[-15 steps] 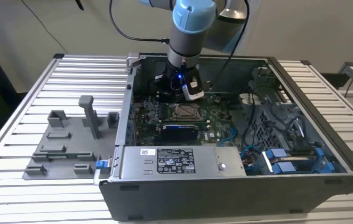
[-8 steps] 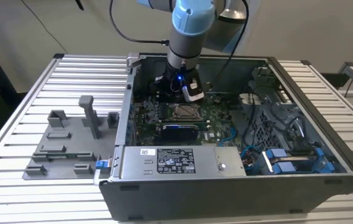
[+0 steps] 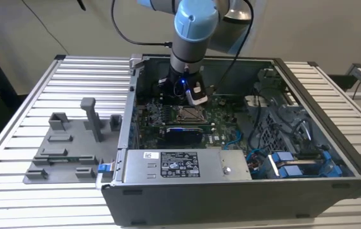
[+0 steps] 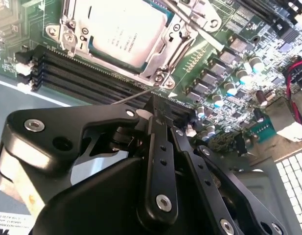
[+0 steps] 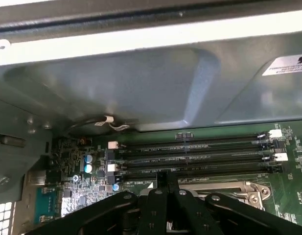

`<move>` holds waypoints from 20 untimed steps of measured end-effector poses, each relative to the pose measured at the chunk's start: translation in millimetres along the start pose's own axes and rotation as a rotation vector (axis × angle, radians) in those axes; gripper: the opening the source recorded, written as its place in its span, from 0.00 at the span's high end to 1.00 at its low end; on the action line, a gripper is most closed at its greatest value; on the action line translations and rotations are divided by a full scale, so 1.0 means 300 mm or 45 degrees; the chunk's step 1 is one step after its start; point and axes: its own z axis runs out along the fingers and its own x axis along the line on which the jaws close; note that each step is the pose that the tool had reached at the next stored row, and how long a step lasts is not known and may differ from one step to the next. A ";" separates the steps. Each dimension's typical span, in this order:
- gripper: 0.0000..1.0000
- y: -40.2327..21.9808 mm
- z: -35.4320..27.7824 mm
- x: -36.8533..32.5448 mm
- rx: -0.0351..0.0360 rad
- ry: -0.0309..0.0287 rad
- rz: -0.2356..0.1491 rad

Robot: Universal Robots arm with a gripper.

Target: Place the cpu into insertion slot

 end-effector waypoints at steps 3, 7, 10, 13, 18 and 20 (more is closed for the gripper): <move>0.89 -0.003 0.008 -0.001 0.0002 -0.0007 0.000; 0.89 -0.005 0.013 -0.002 0.0000 -0.0011 0.000; 0.89 -0.005 0.016 -0.009 0.0002 -0.0011 0.000; 0.89 -0.004 0.016 -0.024 0.0004 -0.0009 0.000; 0.89 -0.003 0.019 -0.040 0.0003 -0.0010 0.000; 0.89 -0.004 0.022 -0.046 0.0004 -0.0009 0.000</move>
